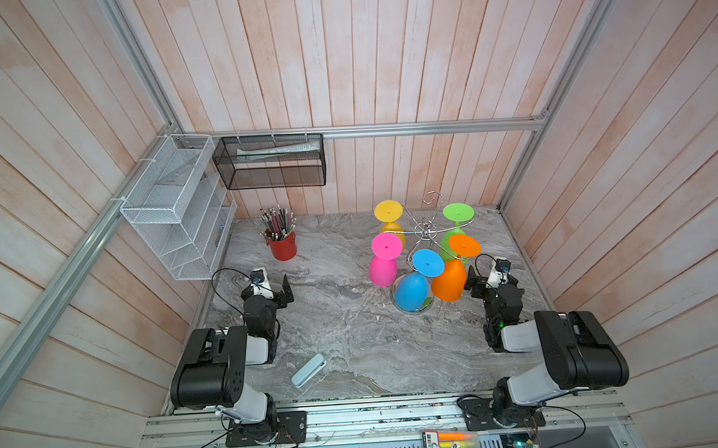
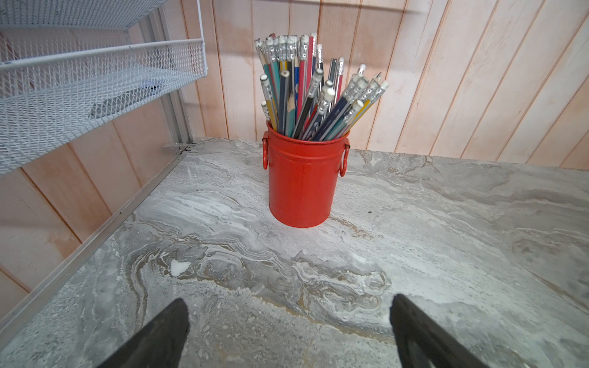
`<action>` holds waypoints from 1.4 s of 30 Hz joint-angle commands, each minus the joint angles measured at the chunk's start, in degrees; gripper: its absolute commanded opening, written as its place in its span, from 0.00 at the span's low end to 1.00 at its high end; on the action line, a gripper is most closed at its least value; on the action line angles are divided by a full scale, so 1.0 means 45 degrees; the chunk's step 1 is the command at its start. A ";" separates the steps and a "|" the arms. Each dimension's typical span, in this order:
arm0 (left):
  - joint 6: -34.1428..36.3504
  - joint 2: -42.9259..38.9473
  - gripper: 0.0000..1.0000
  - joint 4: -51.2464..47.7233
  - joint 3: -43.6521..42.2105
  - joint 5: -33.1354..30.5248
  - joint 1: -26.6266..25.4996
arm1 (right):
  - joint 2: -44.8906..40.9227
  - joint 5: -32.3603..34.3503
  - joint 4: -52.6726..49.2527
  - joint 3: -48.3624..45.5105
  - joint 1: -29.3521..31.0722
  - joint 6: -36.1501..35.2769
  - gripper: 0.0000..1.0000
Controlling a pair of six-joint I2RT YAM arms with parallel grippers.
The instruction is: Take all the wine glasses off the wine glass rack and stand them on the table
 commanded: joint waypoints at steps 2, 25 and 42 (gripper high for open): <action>-0.0046 -0.0130 1.00 0.0306 0.0032 -0.0740 -0.0119 | -0.0030 0.0477 0.0273 -0.0095 0.0151 -0.0083 0.98; -0.0320 -0.4098 1.00 -0.4986 0.1559 -0.2038 -0.1564 | -0.2773 0.3533 0.1445 -0.2101 0.0851 0.0407 0.98; -0.4399 -0.5648 1.00 -1.3845 0.7089 -0.1913 -0.3865 | -0.7960 0.5350 -0.7611 -0.0351 0.0612 0.5676 0.95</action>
